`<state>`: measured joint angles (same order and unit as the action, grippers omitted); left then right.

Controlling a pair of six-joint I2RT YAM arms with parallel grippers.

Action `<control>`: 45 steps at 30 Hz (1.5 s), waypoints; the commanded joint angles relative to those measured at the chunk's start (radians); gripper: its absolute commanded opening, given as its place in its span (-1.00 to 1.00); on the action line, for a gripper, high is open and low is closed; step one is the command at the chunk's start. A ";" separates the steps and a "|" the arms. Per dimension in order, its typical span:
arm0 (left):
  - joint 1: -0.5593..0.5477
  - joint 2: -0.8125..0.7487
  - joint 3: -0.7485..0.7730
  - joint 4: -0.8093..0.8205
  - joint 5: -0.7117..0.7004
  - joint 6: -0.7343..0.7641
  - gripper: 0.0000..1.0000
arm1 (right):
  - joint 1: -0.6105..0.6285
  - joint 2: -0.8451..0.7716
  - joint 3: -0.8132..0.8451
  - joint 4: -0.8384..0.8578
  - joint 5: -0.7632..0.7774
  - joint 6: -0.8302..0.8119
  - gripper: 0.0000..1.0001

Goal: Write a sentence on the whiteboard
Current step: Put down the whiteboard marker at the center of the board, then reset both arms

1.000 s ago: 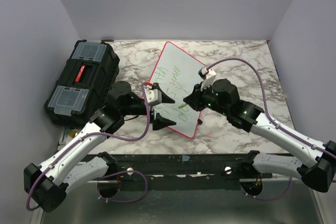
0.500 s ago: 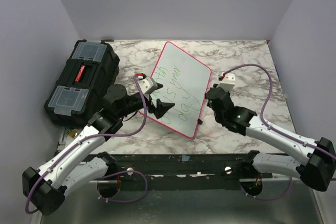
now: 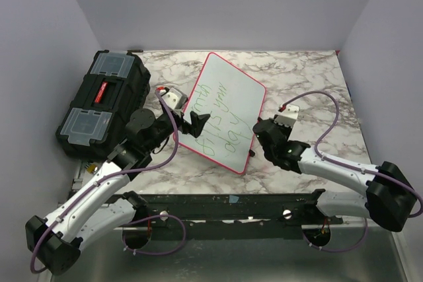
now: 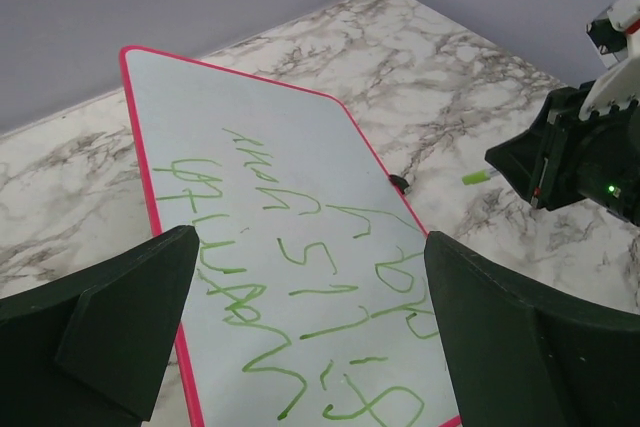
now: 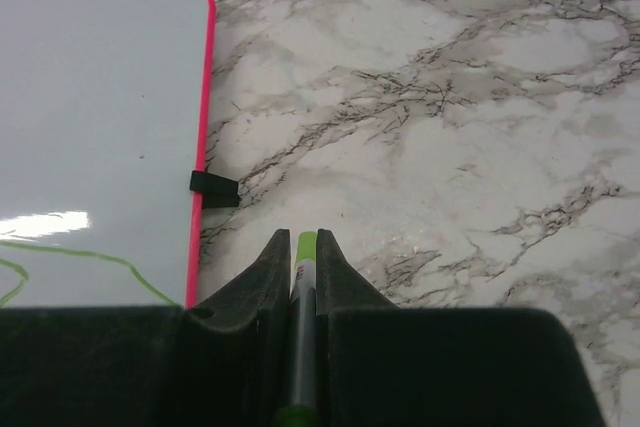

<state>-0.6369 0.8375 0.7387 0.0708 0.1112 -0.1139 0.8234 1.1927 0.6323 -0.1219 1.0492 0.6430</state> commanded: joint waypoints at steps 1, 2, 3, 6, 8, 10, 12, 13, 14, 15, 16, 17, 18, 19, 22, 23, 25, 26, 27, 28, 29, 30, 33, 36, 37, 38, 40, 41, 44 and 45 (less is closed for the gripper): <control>0.002 -0.042 -0.025 0.021 -0.097 -0.001 0.97 | -0.002 0.028 -0.040 0.040 0.078 0.085 -0.99; 0.002 -0.047 -0.028 0.025 -0.100 0.000 0.97 | -0.003 0.031 -0.046 0.039 0.068 0.095 -0.98; 0.002 -0.050 -0.032 0.028 -0.099 0.000 0.97 | -0.003 0.035 -0.054 0.041 0.060 0.106 -0.97; 0.003 -0.052 -0.034 0.029 -0.099 0.005 0.97 | -0.003 0.050 -0.073 0.041 0.041 0.137 -0.91; 0.002 -0.050 -0.035 0.026 -0.093 0.009 0.97 | -0.003 0.065 -0.084 0.040 0.021 0.159 -0.82; 0.002 -0.050 -0.036 0.027 -0.086 0.013 0.97 | -0.003 0.083 -0.087 0.037 0.001 0.172 -0.74; 0.003 -0.050 -0.036 0.026 -0.084 0.014 0.97 | -0.003 0.102 -0.084 0.023 -0.009 0.190 -0.73; 0.002 -0.050 -0.037 0.025 -0.084 0.016 0.97 | -0.002 0.111 -0.081 0.017 -0.010 0.193 -0.72; 0.002 -0.051 -0.037 0.025 -0.084 0.017 0.97 | -0.003 0.116 -0.074 0.005 -0.012 0.198 -0.71; 0.003 -0.050 -0.038 0.025 -0.083 0.019 0.97 | -0.003 0.118 -0.069 -0.004 -0.010 0.203 -0.66; 0.003 -0.050 -0.037 0.025 -0.083 0.019 0.97 | -0.003 0.118 -0.066 -0.007 -0.014 0.205 -0.54; 0.003 -0.050 -0.038 0.024 -0.082 0.020 0.97 | -0.003 0.116 -0.064 -0.010 -0.018 0.206 -0.45; 0.003 -0.050 -0.038 0.025 -0.084 0.020 0.97 | -0.003 0.114 -0.065 -0.010 -0.026 0.208 -0.35; 0.003 -0.051 -0.038 0.024 -0.085 0.021 0.97 | -0.002 0.111 -0.067 -0.012 -0.032 0.212 -0.25; 0.003 -0.055 -0.042 0.024 -0.088 0.024 0.97 | -0.003 0.098 -0.070 -0.014 -0.044 0.216 0.03; 0.002 -0.055 -0.041 0.025 -0.090 0.025 0.97 | -0.003 0.093 -0.071 -0.016 -0.046 0.216 0.09; 0.002 -0.059 -0.042 0.025 -0.092 0.025 0.97 | -0.002 0.082 -0.070 -0.023 -0.049 0.218 0.19; 0.003 -0.058 -0.042 0.023 -0.091 0.025 0.97 | -0.003 0.075 -0.069 -0.028 -0.051 0.218 0.23; 0.003 -0.058 -0.042 0.023 -0.092 0.025 0.97 | -0.003 0.067 -0.067 -0.031 -0.055 0.213 0.27; 0.002 -0.059 -0.041 0.023 -0.093 0.025 0.97 | -0.002 0.060 -0.062 -0.035 -0.057 0.207 0.31; 0.002 -0.058 -0.040 0.022 -0.093 0.025 0.97 | -0.002 0.052 -0.058 -0.040 -0.061 0.198 0.35; 0.002 -0.058 -0.039 0.020 -0.095 0.024 0.97 | -0.002 0.044 -0.051 -0.044 -0.065 0.189 0.39; 0.002 -0.060 -0.032 0.009 -0.102 0.020 0.97 | -0.003 0.014 -0.028 -0.050 -0.081 0.145 0.51; 0.003 -0.061 -0.017 -0.010 -0.103 0.014 0.97 | -0.002 -0.011 0.003 -0.048 -0.106 0.083 0.67; 0.003 -0.064 -0.009 -0.022 -0.131 0.010 0.97 | -0.003 -0.018 0.016 -0.046 -0.120 0.058 0.72; 0.002 -0.065 -0.002 -0.032 -0.141 0.005 0.97 | -0.003 -0.026 0.028 -0.043 -0.140 0.030 0.77; 0.003 -0.071 0.010 -0.053 -0.166 -0.006 0.97 | -0.003 -0.047 0.045 -0.021 -0.197 -0.027 0.85; 0.003 -0.073 0.017 -0.066 -0.175 -0.012 0.97 | -0.003 -0.063 0.049 0.001 -0.230 -0.059 0.92; 0.002 -0.082 0.045 -0.136 -0.221 -0.027 0.97 | -0.003 -0.102 0.061 0.055 -0.353 -0.145 1.00; 0.002 -0.085 0.060 -0.162 -0.237 -0.033 0.97 | -0.003 -0.116 0.067 0.064 -0.387 -0.164 1.00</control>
<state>-0.6369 0.7815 0.7284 0.0135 -0.0273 -0.1120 0.8230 1.1255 0.6598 -0.1268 0.8299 0.6113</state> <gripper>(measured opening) 0.984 0.997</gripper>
